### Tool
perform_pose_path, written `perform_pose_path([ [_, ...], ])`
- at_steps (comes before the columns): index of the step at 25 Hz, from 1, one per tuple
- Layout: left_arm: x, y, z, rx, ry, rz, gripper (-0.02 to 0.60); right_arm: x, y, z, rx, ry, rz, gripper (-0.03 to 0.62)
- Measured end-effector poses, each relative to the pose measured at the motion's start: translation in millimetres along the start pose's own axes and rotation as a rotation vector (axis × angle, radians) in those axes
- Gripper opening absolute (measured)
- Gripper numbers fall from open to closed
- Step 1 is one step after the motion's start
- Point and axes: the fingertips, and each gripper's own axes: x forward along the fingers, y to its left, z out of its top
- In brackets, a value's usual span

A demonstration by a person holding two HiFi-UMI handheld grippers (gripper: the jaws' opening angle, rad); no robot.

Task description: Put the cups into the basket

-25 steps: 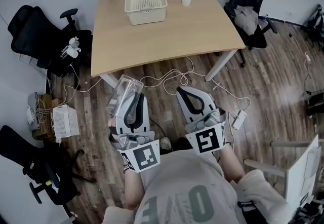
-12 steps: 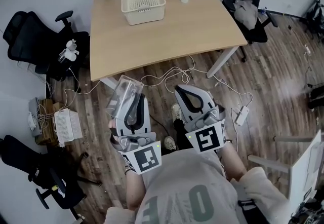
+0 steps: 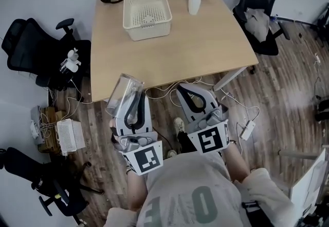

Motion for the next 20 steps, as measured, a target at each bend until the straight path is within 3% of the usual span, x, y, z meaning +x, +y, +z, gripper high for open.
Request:
perform_pose_path([
  [6,60.9,12.4,-7.4,0.017,0.082,0.005,0.069,35.4,-47.5,-14.2,0.014,-0.015,0.012,-0.002],
  [20,152.8,8.5,-22.9,0.007,0.086,-0.009,0.069,85.9,-104.9,-49.1,-0.018,0.002,0.017,-0.002],
])
